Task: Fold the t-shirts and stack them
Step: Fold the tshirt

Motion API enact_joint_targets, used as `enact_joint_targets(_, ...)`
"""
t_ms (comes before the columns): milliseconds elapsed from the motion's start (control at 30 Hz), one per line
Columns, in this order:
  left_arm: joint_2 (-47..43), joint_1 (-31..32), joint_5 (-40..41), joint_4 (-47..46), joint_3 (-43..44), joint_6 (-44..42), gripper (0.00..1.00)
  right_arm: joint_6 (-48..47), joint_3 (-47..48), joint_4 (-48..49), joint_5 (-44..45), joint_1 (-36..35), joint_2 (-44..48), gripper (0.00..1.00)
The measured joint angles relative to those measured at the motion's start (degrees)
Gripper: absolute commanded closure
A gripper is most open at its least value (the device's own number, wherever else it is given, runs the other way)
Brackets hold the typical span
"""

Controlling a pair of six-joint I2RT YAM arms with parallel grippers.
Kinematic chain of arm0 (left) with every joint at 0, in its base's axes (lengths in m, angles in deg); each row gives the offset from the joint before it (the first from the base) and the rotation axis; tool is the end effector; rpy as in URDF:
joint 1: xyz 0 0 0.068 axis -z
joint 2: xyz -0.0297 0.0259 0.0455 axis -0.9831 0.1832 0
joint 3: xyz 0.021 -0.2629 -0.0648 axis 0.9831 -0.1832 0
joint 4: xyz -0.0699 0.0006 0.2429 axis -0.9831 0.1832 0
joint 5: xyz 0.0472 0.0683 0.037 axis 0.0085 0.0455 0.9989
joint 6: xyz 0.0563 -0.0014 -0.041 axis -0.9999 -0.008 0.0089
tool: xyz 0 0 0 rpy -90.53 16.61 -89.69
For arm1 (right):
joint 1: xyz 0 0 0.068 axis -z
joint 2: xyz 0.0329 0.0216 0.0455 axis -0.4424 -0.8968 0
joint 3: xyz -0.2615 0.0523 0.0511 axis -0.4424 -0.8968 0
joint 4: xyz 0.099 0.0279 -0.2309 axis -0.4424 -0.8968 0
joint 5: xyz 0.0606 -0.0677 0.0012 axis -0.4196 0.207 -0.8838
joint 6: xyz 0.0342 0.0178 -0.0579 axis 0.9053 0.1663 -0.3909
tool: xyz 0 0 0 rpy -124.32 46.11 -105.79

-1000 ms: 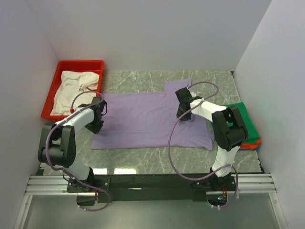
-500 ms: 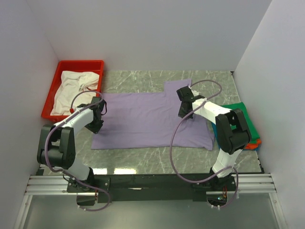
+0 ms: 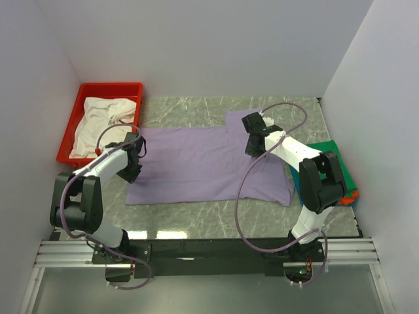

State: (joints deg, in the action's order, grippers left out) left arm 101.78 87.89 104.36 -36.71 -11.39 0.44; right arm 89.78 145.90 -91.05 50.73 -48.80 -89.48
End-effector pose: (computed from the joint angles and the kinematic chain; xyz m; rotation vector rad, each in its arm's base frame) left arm 0.2610 -0.0141 0.1687 -1.4550 2.2734 0.3020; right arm 0.3411 0.1234 0.1941 0.3777 2.5534 -0.0417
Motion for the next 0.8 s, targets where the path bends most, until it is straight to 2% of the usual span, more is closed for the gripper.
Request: enact_joint_targets(800,-1.3,-1.5,1.1,1.6,3.3,0.0,0.99,-0.5,4.0,-3.8,4.1,-0.2,1.9,1.00)
